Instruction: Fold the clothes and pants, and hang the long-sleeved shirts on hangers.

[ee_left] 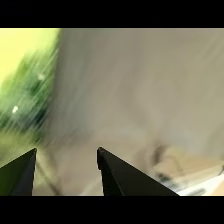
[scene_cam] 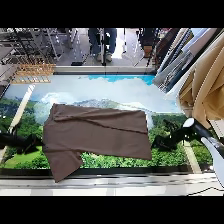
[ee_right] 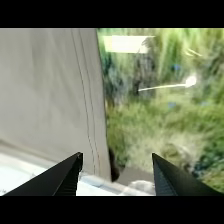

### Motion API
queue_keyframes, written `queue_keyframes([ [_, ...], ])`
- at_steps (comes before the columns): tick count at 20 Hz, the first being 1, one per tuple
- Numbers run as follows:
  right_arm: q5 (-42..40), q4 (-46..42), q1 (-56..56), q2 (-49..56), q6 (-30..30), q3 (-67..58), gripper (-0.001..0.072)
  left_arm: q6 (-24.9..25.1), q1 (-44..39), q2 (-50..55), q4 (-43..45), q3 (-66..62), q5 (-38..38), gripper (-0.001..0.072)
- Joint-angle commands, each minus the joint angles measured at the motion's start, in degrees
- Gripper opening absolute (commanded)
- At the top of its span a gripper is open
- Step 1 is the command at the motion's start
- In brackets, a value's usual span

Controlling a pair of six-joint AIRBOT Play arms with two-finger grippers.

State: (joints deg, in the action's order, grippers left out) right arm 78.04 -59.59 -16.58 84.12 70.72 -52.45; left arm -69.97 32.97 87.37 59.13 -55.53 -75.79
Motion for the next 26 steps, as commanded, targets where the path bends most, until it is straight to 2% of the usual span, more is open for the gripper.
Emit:
queue_keyframes([
  [1,-3.28,4.85,-2.40,-2.75,-5.99,7.76,0.0520,2.91,0.63,-5.11,2.19,10.36,2.03,0.0415],
  [2,-4.22,4.85,-2.14,-2.67,-5.95,7.76,0.0519,4.74,0.20,-5.03,0.44,11.30,2.54,0.0414],
  [6,-4.24,6.08,-0.37,-2.62,-5.70,7.76,0.0513,5.03,-3.17,-4.85,-2.91,13.40,5.73,0.0406],
  [7,-3.67,6.08,0.35,-2.62,-5.42,7.78,0.0504,5.01,-4.37,-4.85,-3.41,13.62,6.75,0.0345],
  [9,-3.91,6.49,1.66,-2.62,-5.22,9.07,0.0456,5.03,-6.08,-4.85,-3.91,13.81,7.72,0.0096],
  [10,-4.61,6.51,2.10,-2.62,-5.25,10.38,0.0399,5.03,-6.36,-4.90,-4.00,13.81,7.65,0.0039],
  [11,-5.11,6.78,2.32,-2.64,-5.84,11.54,0.0235,5.07,-6.34,-4.92,-3.93,13.79,7.28,0.0008],
  [12,-5.25,6.84,2.27,-2.69,-6.16,12.33,0.0069,5.33,-5.92,-4.94,-3.96,13.77,6.40,0.0007],
  [13,-4.15,6.97,2.27,-2.86,-6.62,12.33,0.0021,6.43,-5.25,-4.94,-4.35,13.66,5.05,0.0007],
  [16,-0.15,7.67,2.27,-6.23,-7.89,11.02,0.0015,9.42,-2.05,-4.96,-10.43,11.56,-1.07,0.0006],
  [20,1.97,7.78,2.27,-13.05,-4.37,4.52,0.0013,11.98,0.72,-4.94,-27.50,3.63,-10.95,0.0006],
  [21,1.09,7.78,2.27,-13.97,-3.21,1.92,0.0013,11.96,0.72,-4.92,-32.00,0.63,-11.19,0.0005],
  [23,-4.76,7.72,2.29,-13.88,0.46,-3.56,0.0011,11.76,-0.28,-4.26,-38.66,-5.70,-6.78,0.0003],
  [26,-15.06,8.55,2.34,-9.03,4.33,-9.22,0.0011,6.10,-3.93,0.90,-39.91,-16.00,4.92,0.0003],
])
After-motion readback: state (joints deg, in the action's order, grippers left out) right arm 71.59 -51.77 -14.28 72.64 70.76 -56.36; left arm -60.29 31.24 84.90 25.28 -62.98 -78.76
